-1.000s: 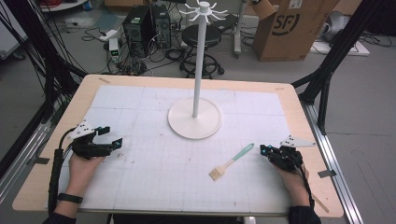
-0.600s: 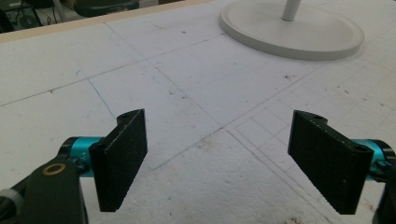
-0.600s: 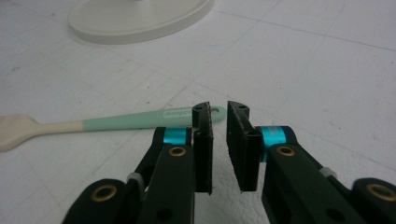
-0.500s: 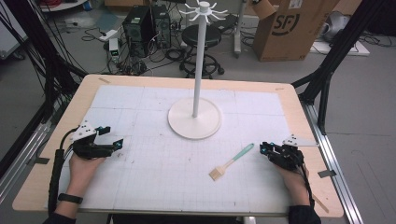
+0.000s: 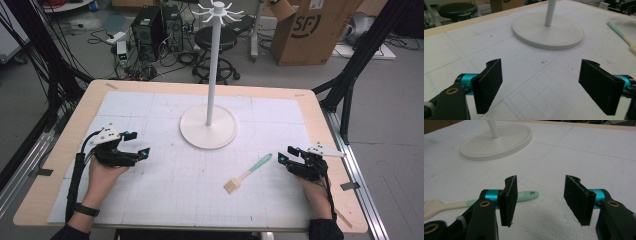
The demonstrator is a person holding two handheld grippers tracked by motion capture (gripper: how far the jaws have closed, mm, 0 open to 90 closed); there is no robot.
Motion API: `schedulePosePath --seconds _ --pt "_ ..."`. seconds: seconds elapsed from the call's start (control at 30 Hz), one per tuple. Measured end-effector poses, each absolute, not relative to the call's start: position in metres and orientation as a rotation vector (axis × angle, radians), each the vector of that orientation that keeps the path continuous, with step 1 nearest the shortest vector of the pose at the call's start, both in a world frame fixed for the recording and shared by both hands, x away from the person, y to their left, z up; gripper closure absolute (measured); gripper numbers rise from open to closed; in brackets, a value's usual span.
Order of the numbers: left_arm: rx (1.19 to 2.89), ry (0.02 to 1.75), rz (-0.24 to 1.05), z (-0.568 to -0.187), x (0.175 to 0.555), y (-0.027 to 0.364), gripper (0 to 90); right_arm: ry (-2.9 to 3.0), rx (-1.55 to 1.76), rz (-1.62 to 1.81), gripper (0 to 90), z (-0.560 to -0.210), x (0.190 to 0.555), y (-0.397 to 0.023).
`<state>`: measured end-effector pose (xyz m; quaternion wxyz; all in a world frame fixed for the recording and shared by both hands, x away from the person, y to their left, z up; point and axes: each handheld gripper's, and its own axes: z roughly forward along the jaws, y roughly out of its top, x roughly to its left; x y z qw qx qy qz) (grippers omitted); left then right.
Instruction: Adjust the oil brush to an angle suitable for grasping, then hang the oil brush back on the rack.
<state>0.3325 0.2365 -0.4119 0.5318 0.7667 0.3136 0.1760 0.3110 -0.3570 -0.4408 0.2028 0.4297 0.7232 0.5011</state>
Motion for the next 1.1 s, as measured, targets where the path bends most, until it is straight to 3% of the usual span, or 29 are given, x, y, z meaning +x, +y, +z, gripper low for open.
schedulePosePath --seconds 0.3,0.53,1.1 --pt "1.872 0.669 0.35 -0.403 0.339 0.18 17.6 1.971 1.226 1.416 29.8 -0.439 0.312 -0.358" --pt "1.879 0.632 0.334 -0.4 0.342 0.158 17.4 1.933 1.256 1.414 22.8 -0.438 0.309 -0.36" --pt "1.957 0.53 0.223 -0.406 0.35 0.081 15.8 1.916 1.275 1.41 17.8 -0.436 0.309 -0.362"
